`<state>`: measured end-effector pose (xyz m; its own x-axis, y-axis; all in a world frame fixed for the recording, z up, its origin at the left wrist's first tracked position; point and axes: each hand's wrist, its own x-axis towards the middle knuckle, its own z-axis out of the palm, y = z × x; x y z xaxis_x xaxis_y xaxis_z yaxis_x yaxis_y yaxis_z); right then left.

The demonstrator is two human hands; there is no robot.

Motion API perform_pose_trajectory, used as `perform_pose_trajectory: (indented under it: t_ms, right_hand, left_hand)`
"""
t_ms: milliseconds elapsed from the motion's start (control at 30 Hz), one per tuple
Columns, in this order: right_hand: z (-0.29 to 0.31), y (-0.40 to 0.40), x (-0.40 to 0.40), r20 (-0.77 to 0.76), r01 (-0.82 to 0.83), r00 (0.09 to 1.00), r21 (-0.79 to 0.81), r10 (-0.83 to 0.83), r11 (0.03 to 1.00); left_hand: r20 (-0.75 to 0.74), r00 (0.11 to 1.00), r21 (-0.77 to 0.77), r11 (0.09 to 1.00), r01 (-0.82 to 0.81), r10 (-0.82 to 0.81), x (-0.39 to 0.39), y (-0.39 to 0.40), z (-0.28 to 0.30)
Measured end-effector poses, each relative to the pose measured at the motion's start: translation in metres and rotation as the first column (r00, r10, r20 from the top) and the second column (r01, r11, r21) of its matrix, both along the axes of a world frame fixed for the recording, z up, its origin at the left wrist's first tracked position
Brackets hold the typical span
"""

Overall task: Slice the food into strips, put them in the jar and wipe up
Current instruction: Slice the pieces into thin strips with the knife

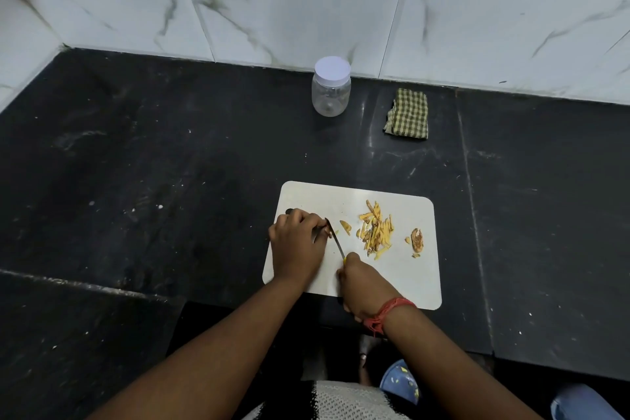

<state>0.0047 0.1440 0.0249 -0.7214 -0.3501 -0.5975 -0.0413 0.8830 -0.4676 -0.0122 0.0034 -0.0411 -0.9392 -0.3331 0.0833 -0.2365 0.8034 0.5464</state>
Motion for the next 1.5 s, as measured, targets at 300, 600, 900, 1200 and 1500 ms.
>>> perform_pose_trajectory:
  t_ms: [300, 600, 900, 1200, 1500]
  right_hand:
    - [0.005, 0.004, 0.003, -0.021, -0.042, 0.999, 0.022, 0.042, 0.999]
    - [-0.005, 0.006, 0.002, 0.059, 0.035, 0.998, -0.015, -0.035, 0.999]
    - [-0.001, 0.009, 0.000, 0.106, 0.065, 0.992, 0.047, -0.070, 0.997]
    - [0.004, 0.024, 0.015, 0.144, 0.065, 0.988, 0.006, -0.065, 0.998]
    - [0.015, 0.033, 0.017, 0.222, 0.315, 0.937, -0.211, -0.268, 0.925]
  left_hand:
    - [0.003, 0.999, -0.025, 0.999, -0.033, 0.033, 0.000, 0.004, 0.000]
    - [0.034, 0.999, -0.019, 0.999, 0.034, -0.034, 0.002, 0.001, 0.001]
    - [0.051, 0.998, -0.045, 0.999, 0.027, -0.025, 0.002, 0.004, 0.004]
    - [0.032, 0.999, -0.030, 0.999, 0.016, -0.015, 0.003, 0.005, 0.006]
    - [0.019, 0.999, 0.051, 0.998, 0.025, -0.026, 0.004, 0.000, 0.005]
